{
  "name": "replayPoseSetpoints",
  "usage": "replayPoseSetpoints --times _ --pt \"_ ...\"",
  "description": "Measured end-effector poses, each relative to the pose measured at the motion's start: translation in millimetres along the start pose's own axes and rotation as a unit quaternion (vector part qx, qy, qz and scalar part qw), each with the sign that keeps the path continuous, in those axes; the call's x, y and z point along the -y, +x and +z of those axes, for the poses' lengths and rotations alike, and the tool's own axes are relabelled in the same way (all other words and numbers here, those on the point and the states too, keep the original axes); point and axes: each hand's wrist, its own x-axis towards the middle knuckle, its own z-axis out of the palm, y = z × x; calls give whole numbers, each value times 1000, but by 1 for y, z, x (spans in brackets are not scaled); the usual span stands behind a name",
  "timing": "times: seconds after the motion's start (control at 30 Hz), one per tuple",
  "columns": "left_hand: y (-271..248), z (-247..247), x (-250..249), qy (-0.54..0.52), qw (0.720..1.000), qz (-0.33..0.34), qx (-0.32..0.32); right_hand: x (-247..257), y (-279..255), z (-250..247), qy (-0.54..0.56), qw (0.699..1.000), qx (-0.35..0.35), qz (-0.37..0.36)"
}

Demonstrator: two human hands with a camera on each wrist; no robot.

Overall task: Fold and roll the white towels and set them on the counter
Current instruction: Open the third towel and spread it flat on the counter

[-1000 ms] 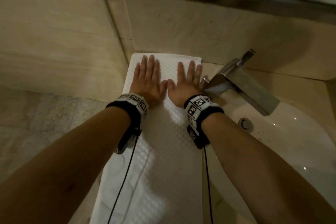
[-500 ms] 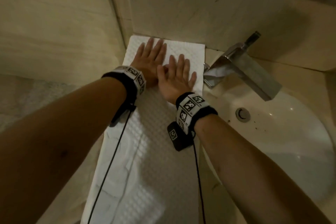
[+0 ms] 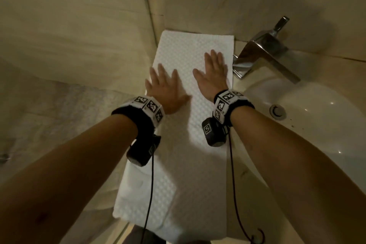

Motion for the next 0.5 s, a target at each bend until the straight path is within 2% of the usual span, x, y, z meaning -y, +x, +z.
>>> replayPoseSetpoints --times 0.1,0.17,0.3,0.5 --pt "2 9 6 -12 1000 21 7 5 -24 -1 -41 998 -9 -36" --pt "6 5 8 -23 999 30 19 6 -39 1 -61 996 17 -58" --pt "11 2 12 -22 999 43 21 -7 -57 14 -131 987 90 -5" --pt "16 -3 11 -7 998 47 29 -4 -59 16 -150 984 98 15"
